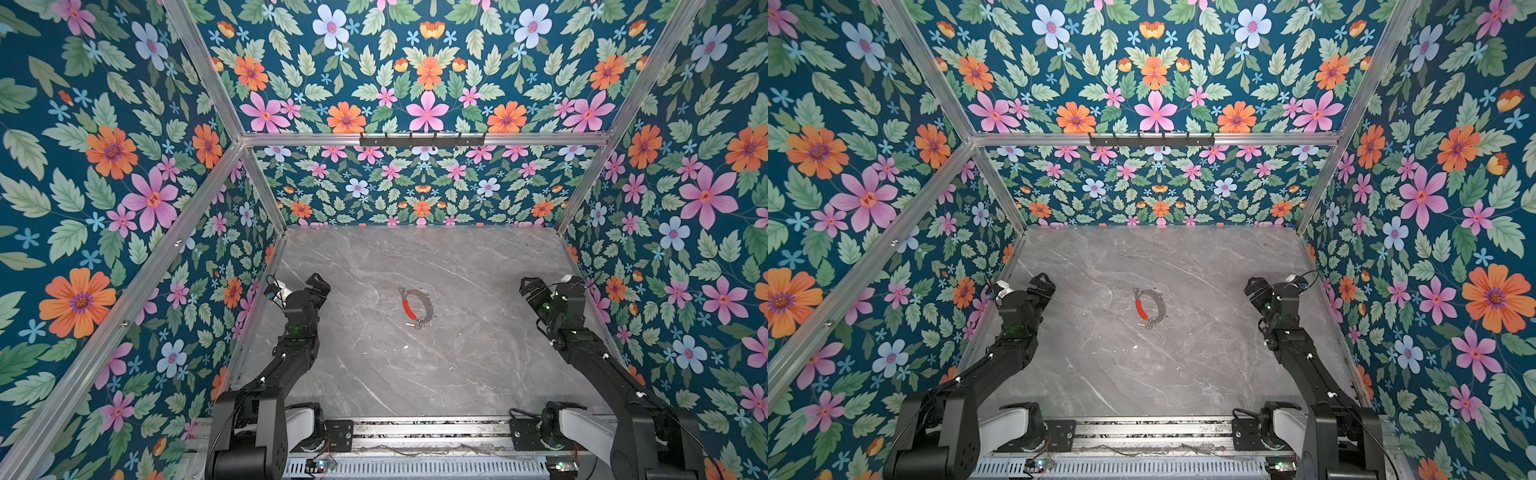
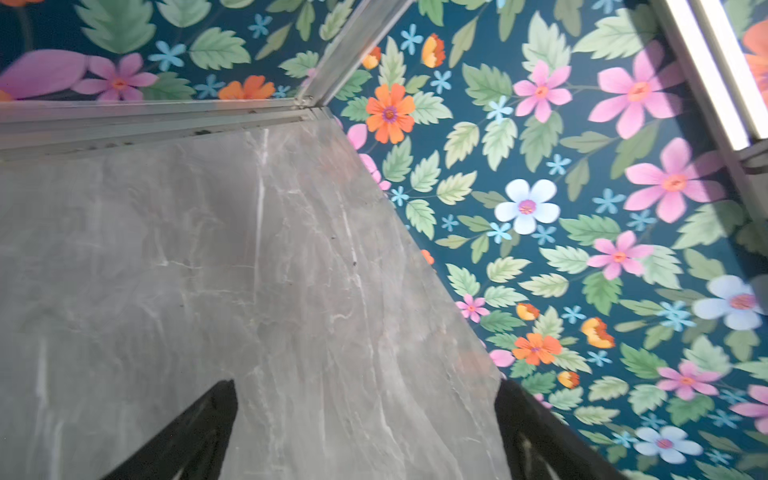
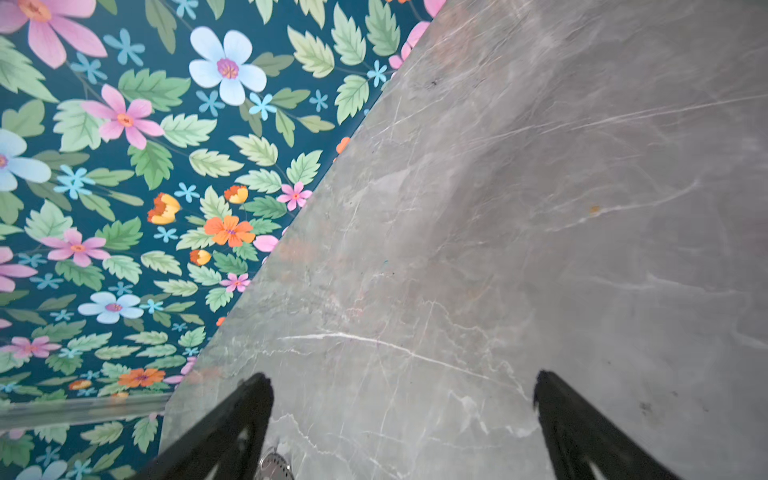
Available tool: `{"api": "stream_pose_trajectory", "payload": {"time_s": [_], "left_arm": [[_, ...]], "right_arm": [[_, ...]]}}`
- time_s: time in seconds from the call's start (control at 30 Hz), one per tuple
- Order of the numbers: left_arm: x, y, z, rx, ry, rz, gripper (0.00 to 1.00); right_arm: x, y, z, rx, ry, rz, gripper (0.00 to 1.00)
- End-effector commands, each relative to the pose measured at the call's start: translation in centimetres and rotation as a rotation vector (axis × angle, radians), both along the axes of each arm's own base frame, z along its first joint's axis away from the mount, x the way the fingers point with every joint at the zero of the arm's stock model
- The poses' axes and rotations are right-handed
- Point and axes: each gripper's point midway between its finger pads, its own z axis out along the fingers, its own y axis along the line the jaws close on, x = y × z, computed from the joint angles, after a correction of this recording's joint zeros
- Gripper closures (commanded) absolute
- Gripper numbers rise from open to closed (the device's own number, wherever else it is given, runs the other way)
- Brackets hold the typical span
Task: Remove the keys from the keyring
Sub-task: 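Move both grippers forward toward the silver keyring with red grip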
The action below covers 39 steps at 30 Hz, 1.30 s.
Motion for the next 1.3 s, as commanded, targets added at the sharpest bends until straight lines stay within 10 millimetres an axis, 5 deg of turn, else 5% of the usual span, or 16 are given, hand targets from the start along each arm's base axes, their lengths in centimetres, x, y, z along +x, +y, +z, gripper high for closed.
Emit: {"api": "stream_pose_trajectory", "payload": {"time_s": [0.0,0.17,0.43,0.63,0.73,0.93,1.27], "left_arm": [[0.6,-3.1,1.6,-0.006,-0.044,-0.149,0.0],[0.2,-7.9,0.8,0.018,0.002,-0.325,0.04],[-2.3,-21.1,-3.6,0.241,0.19,-0.78,0.2],[-4.2,-27.0,-8.4,0.258,0.306,-1.04,0.31],[-5.2,-29.7,-9.2,0.263,0.313,-1.146,0.35],[-6.1,-32.6,-9.6,0.34,0.305,-1.25,0.41],[-6.4,-33.4,-11.6,0.5,0.373,-1.289,0.55]], "right_arm": [[-0.1,2.9,-0.7,-0.04,0.064,0.151,0.01],[0.0,7.7,-0.9,-0.129,0.088,0.333,0.06],[-0.5,13.6,-1.8,-0.236,0.145,0.593,0.18],[-1.2,16.0,-3.5,-0.252,0.185,0.683,0.22],[-1.3,16.5,-4.1,-0.235,0.199,0.703,0.23],[-1.5,16.8,-4.6,-0.219,0.207,0.714,0.24],[-1.9,16.8,-4.7,-0.215,0.208,0.723,0.25]]}}
